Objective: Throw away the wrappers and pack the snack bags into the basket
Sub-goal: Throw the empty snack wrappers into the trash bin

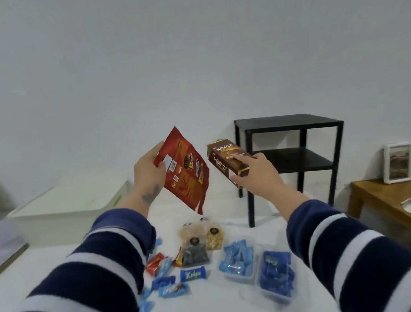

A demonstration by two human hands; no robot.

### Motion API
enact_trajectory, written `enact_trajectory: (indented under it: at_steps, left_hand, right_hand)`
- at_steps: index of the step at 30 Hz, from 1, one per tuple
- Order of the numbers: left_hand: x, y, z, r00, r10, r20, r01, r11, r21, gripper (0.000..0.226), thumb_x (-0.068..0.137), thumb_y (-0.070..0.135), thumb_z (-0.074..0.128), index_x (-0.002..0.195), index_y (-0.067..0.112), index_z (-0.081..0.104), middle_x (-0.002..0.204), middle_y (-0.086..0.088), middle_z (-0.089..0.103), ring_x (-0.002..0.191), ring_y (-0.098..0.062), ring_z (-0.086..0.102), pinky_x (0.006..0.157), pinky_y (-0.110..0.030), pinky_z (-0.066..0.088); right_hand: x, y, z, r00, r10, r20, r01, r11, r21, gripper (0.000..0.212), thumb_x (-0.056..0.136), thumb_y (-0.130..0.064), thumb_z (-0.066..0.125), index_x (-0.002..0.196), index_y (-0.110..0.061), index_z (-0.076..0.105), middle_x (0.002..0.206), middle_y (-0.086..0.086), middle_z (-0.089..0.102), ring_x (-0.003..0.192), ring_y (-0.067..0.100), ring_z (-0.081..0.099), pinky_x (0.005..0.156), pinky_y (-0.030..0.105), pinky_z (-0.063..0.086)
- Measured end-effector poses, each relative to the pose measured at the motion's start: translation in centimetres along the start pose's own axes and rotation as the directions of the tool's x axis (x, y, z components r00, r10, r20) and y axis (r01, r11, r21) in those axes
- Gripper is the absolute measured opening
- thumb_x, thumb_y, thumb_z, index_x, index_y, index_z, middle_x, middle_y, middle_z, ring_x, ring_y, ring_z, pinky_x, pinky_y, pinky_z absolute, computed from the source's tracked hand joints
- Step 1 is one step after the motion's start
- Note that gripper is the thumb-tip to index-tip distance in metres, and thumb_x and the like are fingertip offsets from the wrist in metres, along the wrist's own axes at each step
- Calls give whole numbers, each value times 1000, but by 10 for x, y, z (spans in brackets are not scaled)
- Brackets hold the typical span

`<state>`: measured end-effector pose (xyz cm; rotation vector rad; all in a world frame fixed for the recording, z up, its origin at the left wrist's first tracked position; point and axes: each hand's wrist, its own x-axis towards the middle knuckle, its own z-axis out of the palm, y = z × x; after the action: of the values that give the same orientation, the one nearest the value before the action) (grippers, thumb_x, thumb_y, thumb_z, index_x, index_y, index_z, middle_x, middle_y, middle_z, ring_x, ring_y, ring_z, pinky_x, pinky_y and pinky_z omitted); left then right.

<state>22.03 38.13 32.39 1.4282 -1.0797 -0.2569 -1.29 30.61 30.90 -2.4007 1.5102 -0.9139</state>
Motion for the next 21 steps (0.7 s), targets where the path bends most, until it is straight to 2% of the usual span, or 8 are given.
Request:
enact_trajectory:
  at_steps: [3, 10, 15, 19, 21]
  left_hand:
    - [-30, -14, -34, 990, -136, -33, 134, 988, -73, 45, 97, 9, 47, 138, 25, 43, 114, 3, 60, 86, -12, 64, 51, -19, 53]
    - [-128, -44, -141, 898, -377, -226, 346, 923, -167, 50, 96, 4, 47, 141, 25, 40, 117, -4, 63, 86, -17, 69, 58, -30, 59]
    - [-198, -64, -233, 801, -463, -381, 417, 887, -200, 52, 95, -1, 47, 140, 23, 40, 101, -1, 66, 78, -17, 69, 56, -32, 59]
    - [-244, -82, -307, 706, -480, -521, 458, 870, -181, 52, 95, 0, 46, 141, 22, 39, 110, -6, 65, 79, -19, 68, 65, -38, 60]
    - [-265, -93, -344, 651, -498, -573, 471, 857, -209, 53, 95, -1, 46, 142, 21, 38, 119, -10, 62, 78, -19, 67, 63, -37, 59]
  right_hand:
    - [-11, -25, 18, 997, -57, 43, 55, 997, 60, 62, 82, -47, 63, 139, -39, 38, 126, 5, 41, 112, 23, 48, 92, 35, 48]
    - [-63, -106, 93, 925, -279, 257, 237, 954, 184, 63, 81, -48, 63, 139, -40, 38, 124, 5, 42, 110, 23, 49, 92, 36, 48]
    - [-108, -184, 145, 820, -435, 372, 331, 891, 312, 65, 79, -49, 64, 138, -41, 39, 124, 6, 43, 113, 25, 49, 96, 39, 47]
    - [-149, -259, 188, 711, -541, 449, 396, 836, 380, 65, 78, -48, 65, 138, -41, 40, 123, 6, 42, 114, 26, 48, 96, 39, 46]
    - [-170, -299, 210, 650, -587, 482, 416, 806, 421, 65, 78, -48, 64, 138, -41, 40, 124, 5, 41, 116, 27, 46, 99, 40, 44]
